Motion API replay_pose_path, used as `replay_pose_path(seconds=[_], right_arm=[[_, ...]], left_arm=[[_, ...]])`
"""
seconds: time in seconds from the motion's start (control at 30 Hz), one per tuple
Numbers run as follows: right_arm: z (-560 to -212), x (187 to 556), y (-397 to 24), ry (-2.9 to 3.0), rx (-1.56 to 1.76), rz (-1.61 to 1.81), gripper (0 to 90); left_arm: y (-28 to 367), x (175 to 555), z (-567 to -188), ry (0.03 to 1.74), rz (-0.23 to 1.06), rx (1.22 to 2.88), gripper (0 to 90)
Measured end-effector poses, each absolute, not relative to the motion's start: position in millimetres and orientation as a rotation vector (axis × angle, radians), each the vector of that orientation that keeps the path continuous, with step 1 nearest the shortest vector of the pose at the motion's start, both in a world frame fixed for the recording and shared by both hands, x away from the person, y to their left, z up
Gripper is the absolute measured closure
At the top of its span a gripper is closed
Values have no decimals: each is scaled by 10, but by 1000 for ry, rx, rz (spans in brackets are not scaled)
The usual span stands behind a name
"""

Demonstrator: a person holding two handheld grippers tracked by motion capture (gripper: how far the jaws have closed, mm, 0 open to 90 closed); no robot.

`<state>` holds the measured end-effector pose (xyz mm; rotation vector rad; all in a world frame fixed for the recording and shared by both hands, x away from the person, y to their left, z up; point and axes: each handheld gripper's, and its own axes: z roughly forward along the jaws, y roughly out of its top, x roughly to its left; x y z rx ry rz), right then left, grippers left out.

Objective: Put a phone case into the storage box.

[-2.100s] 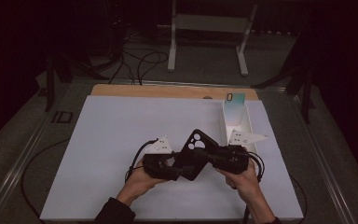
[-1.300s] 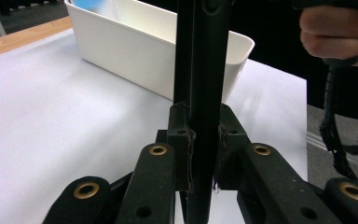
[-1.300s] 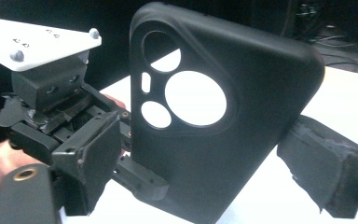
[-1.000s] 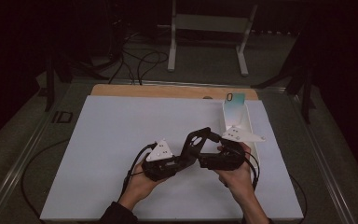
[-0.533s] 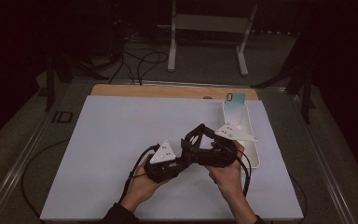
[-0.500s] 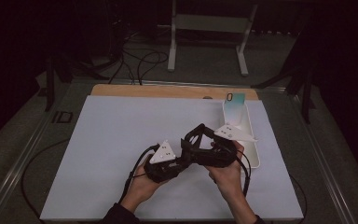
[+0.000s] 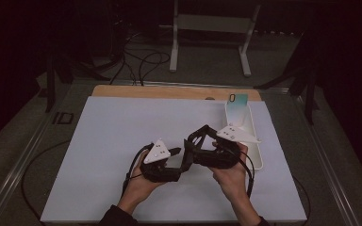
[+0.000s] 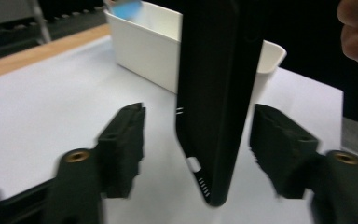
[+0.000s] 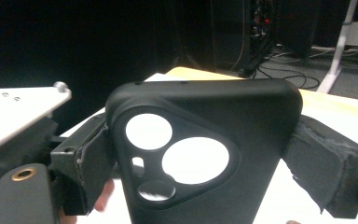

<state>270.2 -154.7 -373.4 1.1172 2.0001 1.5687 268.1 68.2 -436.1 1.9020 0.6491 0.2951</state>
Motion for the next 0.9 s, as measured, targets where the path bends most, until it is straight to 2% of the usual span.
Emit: replay_pose_path(seconds=[0.1, 0.13, 0.27, 0.3, 0.33, 0.37, 0.9], right_arm=[[-3730, 2710, -1561, 1997, 1123, 1569, 136], [-3730, 2720, -1569, 1995, 1123, 1565, 136], [-3734, 2729, -1565, 2000, 1123, 1553, 135], [-3736, 2730, -1562, 2001, 1126, 1549, 135], [-3741, 2736, -1562, 1998, 1126, 1542, 135], [-3742, 2739, -1564, 1995, 1131, 1541, 135], [-3701, 2760, -1575, 2003, 1098, 1539, 137]], left_arm=[[785, 2683, -4355, 698, 318, 1869, 244], [823, 2685, -4356, 708, 321, 1859, 159], [942, 2690, -4366, 735, 331, 1832, 69], [1011, 2699, -4383, 746, 343, 1840, 69], [1045, 2703, -4397, 755, 351, 1844, 16], [1117, 2703, -4423, 772, 363, 1843, 3], [1749, 2567, -4653, 975, 516, 1816, 0]])
